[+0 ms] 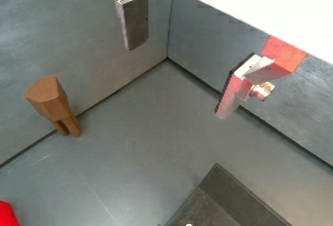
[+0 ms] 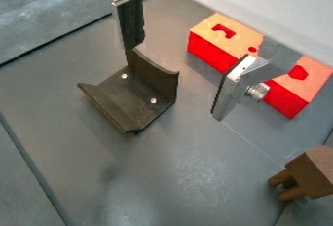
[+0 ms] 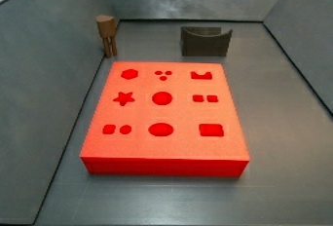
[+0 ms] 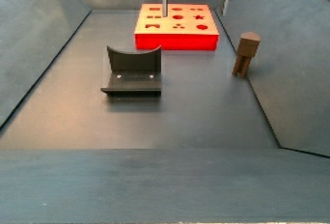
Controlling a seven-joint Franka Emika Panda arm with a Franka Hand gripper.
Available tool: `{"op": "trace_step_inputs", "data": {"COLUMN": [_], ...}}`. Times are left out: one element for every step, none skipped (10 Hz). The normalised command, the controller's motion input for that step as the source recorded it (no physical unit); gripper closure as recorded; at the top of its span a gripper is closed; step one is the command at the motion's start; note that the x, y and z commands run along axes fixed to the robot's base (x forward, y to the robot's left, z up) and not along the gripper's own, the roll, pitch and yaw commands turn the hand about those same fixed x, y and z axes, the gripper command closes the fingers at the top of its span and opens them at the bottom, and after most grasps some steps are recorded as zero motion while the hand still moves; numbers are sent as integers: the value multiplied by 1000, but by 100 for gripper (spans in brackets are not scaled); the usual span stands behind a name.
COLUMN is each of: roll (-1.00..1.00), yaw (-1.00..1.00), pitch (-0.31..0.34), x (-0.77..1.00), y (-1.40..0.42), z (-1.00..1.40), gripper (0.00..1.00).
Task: Pick up the 3 prong object. Move up. Move to above the board. Insert the 3 prong object.
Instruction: Pick up the 3 prong object.
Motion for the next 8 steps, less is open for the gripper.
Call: {"op": "trace_step_inputs", "data": {"roll": [91,61,79,136,156,153,147,180], "yaw": [-9,-26,-11,-66,-23,-26,-26,-40], "pitch": [-47,-173,-229,-239,-214,-199,-190,-149], "x": [-440,-503,-514,-774,-829,-846,-771,-771], "y": [-160,-214,-249,-329,-337,-331,-309,-263], "z": [-146,-263,-343,-363,-420,-463,-489,-466], "gripper": [0,0,0,0,0,0,0,0]}}
